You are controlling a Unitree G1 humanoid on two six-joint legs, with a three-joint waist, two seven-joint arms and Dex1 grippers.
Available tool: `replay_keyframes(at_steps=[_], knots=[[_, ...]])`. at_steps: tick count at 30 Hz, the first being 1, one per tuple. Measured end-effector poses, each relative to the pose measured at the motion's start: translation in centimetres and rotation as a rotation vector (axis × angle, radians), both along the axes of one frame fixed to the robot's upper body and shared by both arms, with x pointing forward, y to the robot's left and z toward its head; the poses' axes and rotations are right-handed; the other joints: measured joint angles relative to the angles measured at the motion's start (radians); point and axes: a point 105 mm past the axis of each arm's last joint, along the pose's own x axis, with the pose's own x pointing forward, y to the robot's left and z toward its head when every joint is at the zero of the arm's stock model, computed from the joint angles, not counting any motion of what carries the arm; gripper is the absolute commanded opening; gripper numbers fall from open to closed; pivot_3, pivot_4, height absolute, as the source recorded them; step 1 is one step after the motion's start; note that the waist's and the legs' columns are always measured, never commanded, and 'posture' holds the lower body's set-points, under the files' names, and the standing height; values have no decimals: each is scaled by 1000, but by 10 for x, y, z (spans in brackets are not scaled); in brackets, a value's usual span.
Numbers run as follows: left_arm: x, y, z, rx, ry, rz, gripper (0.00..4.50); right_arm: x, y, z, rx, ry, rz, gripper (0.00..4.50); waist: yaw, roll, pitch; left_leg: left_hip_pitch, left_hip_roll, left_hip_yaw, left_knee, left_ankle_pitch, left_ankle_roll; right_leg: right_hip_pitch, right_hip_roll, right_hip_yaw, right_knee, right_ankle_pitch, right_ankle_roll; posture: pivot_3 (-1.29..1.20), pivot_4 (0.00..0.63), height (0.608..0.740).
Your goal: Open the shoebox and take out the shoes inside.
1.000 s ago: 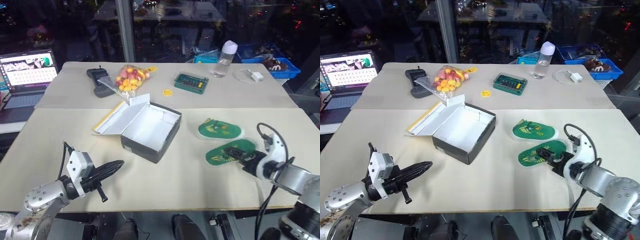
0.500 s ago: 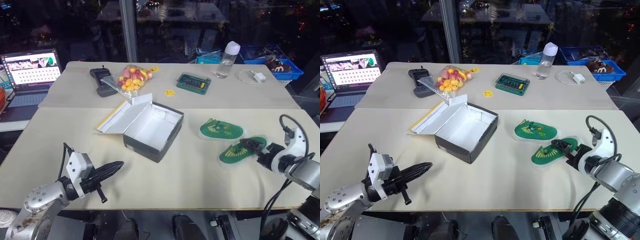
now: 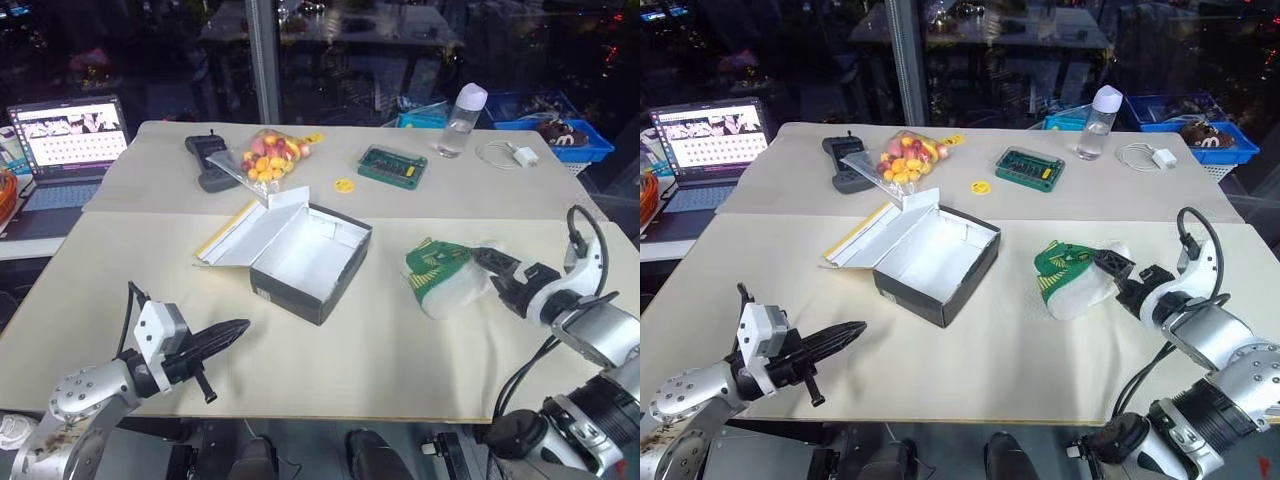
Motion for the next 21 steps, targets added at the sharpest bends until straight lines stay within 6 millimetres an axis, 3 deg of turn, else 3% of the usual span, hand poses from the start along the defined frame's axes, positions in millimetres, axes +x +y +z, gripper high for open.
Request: replay_keyframes(at_steps=[7, 15, 21], knots=[[2, -1, 1, 0, 2, 1, 0, -7, -20, 13, -68, -9, -35, 4486, -5, 0, 0, 2, 1, 0, 0, 0, 0, 0, 1, 0, 1, 0, 0, 0, 150, 703], [5, 0, 2, -4, 0, 41, 0, -9, -16, 46, -94, -143, 49, 4486, -2, 0, 0, 2, 0, 0, 1, 0, 0, 1, 1, 1, 1, 0, 0, 0, 150, 703], [11, 7, 3, -32, -14, 132, 0, -10, 2, 63, -168, -204, 149, 4486, -3, 0, 0, 2, 0, 1, 1, 0, 0, 1, 1, 1, 1, 0, 0, 0, 150, 703]])
